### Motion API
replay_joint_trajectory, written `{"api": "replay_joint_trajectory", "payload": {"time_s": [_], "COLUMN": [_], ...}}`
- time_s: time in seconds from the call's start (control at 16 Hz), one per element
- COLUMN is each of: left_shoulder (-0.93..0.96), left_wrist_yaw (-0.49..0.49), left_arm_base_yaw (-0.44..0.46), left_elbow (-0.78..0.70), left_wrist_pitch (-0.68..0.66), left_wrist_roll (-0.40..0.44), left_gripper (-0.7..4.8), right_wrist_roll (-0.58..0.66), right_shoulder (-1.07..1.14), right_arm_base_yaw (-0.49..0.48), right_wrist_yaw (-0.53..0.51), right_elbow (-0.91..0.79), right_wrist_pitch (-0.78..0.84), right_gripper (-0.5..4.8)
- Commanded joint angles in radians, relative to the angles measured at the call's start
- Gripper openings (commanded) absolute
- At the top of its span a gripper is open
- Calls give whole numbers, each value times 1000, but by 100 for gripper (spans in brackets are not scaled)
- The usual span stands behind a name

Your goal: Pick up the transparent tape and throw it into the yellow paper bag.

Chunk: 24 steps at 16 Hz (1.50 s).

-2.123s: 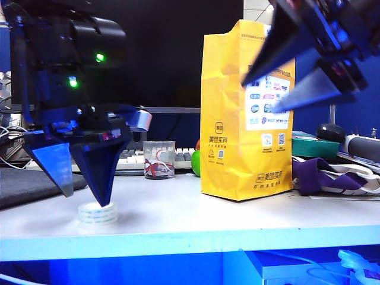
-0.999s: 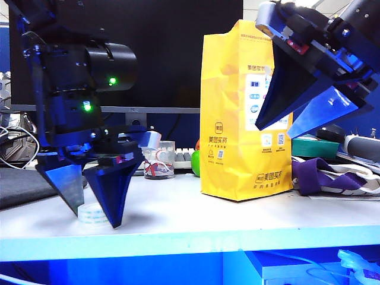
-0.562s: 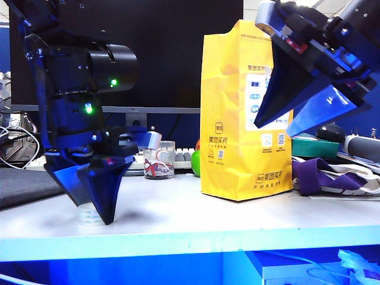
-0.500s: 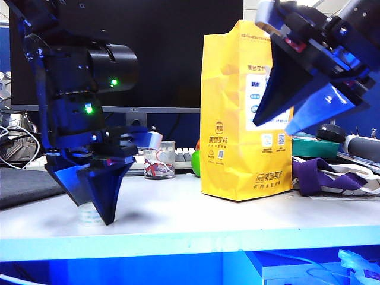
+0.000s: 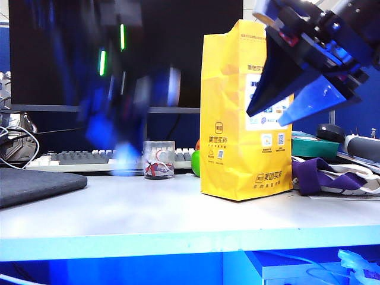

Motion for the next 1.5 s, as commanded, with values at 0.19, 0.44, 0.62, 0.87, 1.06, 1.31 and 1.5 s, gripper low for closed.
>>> {"api": "replay_joint_trajectory", "payload": {"time_s": [0.19,0.44,0.62,0.87,1.06,1.31,1.5], "left_shoulder": [-201,-270,-216,-70,5,175,219], "left_wrist_yaw": [84,302,533,570,567,559,563], "left_arm_base_yaw": [-8,-6,-6,-6,-6,-8,-7], "left_elbow": [198,214,213,214,216,492,568], "left_wrist_pitch": [95,365,497,633,808,734,635], "left_wrist_roll": [60,108,138,92,-6,-84,-76], "left_gripper": [173,174,174,174,174,174,174], "right_wrist_roll": [-2,-6,-18,-97,-96,-93,-93], "right_shoulder": [-3,-3,-16,-64,-152,-225,-226], "right_arm_base_yaw": [1,1,0,-4,-5,-5,-5], "right_wrist_yaw": [0,-2,2,134,137,140,141], "right_elbow": [128,261,338,493,516,515,515], "right_wrist_pitch": [13,-34,-68,-270,-333,-376,-412], "right_gripper": [337,337,337,338,338,338,338]}}
